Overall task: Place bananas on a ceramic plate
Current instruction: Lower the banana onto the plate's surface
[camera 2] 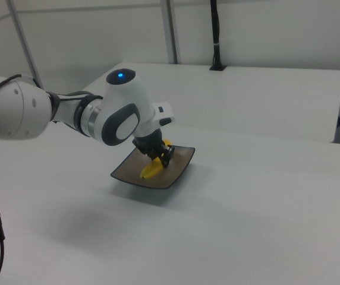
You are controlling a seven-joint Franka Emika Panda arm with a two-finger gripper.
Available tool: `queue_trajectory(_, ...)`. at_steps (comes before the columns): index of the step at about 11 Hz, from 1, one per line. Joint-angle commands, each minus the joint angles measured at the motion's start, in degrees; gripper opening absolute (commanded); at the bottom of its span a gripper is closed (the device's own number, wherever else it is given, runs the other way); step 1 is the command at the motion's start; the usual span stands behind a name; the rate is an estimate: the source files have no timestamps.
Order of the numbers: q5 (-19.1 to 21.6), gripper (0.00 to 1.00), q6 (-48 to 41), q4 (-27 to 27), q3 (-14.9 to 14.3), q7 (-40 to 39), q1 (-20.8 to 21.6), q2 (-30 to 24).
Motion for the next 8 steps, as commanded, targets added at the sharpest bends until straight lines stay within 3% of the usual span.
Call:
queue_trajectory(1, 1.21, 0.00, 1.49, -0.98, -0.45, 0.80, 1.48, 0.26)
queue_trajectory(4, 1.21, 0.00, 1.58, -0.72, -0.45, 0.98, 1.57, 1.49)
queue_trajectory(6, 1.30, 0.07, 1.49, -0.54, -0.45, 1.33, 1.57, 1.58)
queue_trajectory(8, 1.47, 0.35, 1.49, -0.54, -0.45, 1.50, 1.57, 1.58)
